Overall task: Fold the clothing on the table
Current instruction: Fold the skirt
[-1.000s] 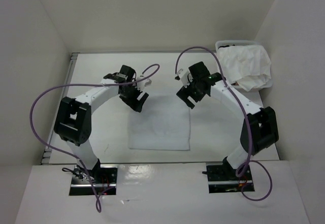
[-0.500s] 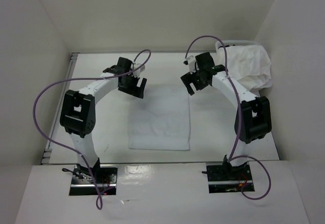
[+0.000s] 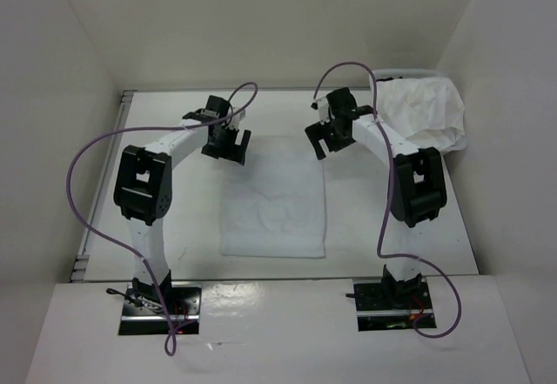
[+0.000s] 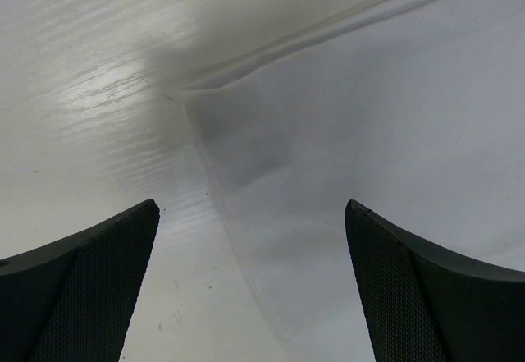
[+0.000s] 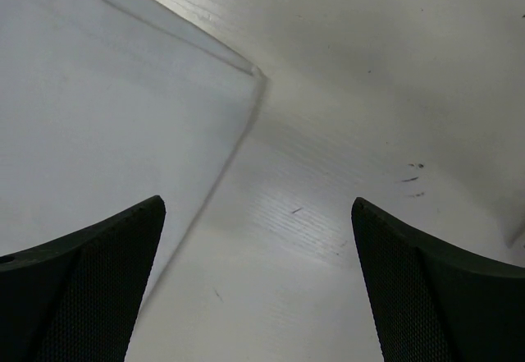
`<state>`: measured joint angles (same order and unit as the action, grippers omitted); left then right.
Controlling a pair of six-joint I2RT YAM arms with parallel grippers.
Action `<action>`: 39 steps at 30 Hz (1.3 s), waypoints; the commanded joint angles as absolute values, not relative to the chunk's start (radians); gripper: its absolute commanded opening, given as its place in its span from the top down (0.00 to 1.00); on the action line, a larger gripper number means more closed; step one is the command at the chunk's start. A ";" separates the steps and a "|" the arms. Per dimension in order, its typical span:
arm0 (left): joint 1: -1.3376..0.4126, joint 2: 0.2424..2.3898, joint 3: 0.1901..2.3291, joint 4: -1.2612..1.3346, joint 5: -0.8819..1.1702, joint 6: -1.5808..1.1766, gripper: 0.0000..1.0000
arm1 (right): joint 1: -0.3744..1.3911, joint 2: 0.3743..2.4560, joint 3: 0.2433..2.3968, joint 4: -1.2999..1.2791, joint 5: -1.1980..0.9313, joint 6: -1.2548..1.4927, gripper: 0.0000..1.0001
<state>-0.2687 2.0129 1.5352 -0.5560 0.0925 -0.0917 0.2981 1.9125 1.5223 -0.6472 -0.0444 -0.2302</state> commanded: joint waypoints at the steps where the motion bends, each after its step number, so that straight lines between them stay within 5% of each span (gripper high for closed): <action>1: -0.265 2.045 1.581 -0.589 0.046 -0.141 0.00 | 0.296 1.982 1.591 -0.653 -0.063 -0.181 0.01; 18: -0.302 2.105 1.563 -0.618 -0.161 -0.189 0.00 | 0.325 2.045 1.595 -0.663 0.103 -0.101 0.01; 39: -0.302 2.157 1.552 -0.618 -0.163 -0.198 0.00 | 0.399 2.134 1.568 -0.634 0.118 -0.071 0.01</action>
<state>-0.2989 2.0930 1.5597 -0.6060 -0.1413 -0.1764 0.3950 2.1025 1.5654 -0.6510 0.1043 -0.0975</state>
